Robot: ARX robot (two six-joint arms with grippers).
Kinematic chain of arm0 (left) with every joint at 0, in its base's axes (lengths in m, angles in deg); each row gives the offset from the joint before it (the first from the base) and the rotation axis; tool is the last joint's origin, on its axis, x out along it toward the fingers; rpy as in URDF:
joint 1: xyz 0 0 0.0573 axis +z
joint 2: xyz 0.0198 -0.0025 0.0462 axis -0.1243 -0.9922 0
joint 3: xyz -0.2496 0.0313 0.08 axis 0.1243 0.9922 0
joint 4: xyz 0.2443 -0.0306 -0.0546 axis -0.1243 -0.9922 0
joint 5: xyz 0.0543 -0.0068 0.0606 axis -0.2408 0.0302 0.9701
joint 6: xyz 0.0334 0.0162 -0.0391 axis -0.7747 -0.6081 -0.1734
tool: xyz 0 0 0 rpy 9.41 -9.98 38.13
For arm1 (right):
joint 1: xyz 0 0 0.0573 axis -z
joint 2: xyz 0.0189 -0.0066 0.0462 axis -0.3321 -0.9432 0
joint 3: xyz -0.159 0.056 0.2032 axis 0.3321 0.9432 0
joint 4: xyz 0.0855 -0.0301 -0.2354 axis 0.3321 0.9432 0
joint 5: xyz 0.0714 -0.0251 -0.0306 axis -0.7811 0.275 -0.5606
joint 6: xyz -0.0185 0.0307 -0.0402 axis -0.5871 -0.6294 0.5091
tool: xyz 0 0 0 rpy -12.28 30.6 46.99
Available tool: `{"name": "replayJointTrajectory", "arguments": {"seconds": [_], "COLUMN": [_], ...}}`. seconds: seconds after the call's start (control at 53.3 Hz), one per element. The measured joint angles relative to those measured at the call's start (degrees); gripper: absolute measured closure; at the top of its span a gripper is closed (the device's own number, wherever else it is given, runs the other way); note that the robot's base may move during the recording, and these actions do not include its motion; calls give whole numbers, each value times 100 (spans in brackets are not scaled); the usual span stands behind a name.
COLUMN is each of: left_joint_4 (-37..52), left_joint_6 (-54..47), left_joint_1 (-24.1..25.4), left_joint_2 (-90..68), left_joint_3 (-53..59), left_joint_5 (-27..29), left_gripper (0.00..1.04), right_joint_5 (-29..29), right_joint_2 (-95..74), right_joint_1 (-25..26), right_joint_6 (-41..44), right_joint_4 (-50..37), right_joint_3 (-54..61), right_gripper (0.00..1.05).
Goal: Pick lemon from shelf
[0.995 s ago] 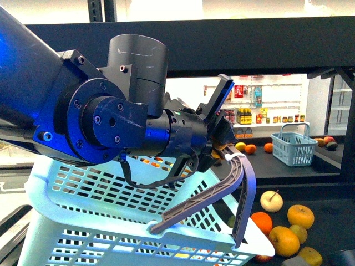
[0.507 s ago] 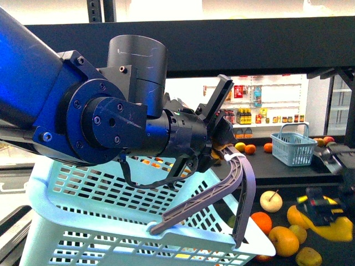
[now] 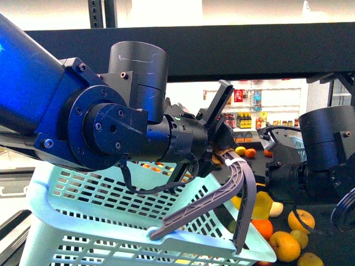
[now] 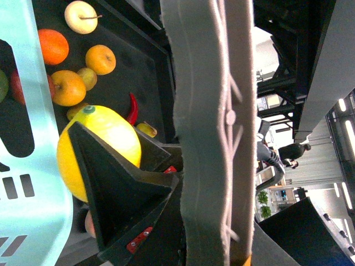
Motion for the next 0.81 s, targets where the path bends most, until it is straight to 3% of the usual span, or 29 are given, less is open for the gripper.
{"name": "replayJointTrajectory", "arguments": {"seconds": [0.244, 0.432, 0.657, 0.807], "left_joint_4": [0, 0, 0, 0], "left_joint_6": [2, 7, 4, 17], "left_joint_1": [0, 0, 0, 0], "left_joint_2": [0, 0, 0, 0], "left_joint_3": [0, 0, 2, 2], "left_joint_5": [-2, 0, 4, 2], "left_gripper": [96, 96, 96, 96], "right_joint_5": [-28, 68, 651, 1080], "right_joint_2": [-291, -302, -57, 953], "right_joint_1": [-385, -483, -144, 380], "right_joint_6": [-439, -551, -404, 35], "right_joint_4": [94, 81, -107, -682], "right_joint_3": [-7, -7, 195, 1005], "right_gripper": [34, 6, 8, 8]}}
